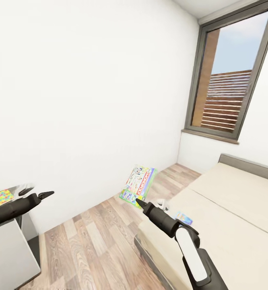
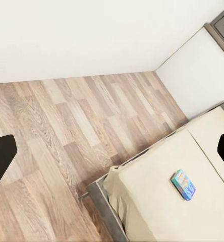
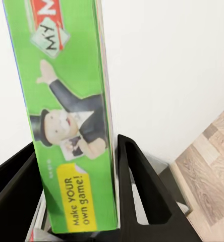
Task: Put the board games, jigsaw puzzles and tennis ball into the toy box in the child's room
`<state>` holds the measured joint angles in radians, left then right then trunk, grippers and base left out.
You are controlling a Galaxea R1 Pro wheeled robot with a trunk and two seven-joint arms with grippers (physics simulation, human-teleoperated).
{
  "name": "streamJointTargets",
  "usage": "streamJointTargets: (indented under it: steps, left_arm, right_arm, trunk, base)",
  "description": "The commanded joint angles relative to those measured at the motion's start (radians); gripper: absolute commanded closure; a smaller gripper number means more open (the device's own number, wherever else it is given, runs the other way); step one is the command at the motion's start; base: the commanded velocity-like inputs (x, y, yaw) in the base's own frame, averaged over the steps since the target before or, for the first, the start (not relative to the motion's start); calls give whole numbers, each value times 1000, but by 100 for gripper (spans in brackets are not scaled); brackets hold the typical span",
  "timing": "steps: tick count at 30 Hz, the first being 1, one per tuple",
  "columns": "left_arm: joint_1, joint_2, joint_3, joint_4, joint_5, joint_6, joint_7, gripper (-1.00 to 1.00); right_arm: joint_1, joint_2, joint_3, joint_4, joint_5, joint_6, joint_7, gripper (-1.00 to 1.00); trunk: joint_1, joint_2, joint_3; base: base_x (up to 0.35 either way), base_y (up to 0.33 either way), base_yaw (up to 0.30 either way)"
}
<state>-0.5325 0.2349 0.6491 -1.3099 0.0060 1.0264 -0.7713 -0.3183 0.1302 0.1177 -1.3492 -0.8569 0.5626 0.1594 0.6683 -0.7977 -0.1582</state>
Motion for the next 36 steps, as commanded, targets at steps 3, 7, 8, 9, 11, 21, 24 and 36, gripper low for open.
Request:
streamJointTargets:
  steps: [3,7,8,9,11,21,24,36]
  left_arm:
    - [-1,0,2,0,0,8,-3,-100]
    - [-1,0,4,0,0,8,-3,-100]
    - [-1,0,4,0,0,8,-3,-100]
    - [-1,0,4,0,0,9,-3,-100]
    - [-1,0,4,0,0,9,-3,-100]
    - [-1,0,3,0,0,9,-3,-100]
    - [-1,0,3,0,0,10,-3,-100]
    - [-1,0,2,0,0,11,-3,-100]
  right_arm:
    - [-1,1,-1,-1,-5,5,1,100]
    - [-1,1,-1,-1,-5,5,2,100]
    - [-1,1,-1,-1,-5,5,2,100]
    - [-1,1,-1,-1,-5,5,2,100]
    - [-1,1,-1,-1,-5,5,2,100]
    - [-1,1,0,-1,-5,5,2,100]
    - [-1,2,0,-1,-5,5,2,100]
    - [-1,2,-1,-1,-5,5,2,100]
  trunk:
    - [0,-1,-2]
    - [0,-1,-2]
    - [0,-1,-2]
    - [0,-1,-2]
    - [0,-1,-2]
    - [0,-1,-2]
    - [-11,20,8]
    - [-57,104,45]
  base:
    - [0,0,291]
    - [0,0,291]
    - [0,0,291]
    - [0,0,291]
    - [0,0,291]
    - [0,0,291]
    - [0,0,291]
    - [0,0,291]
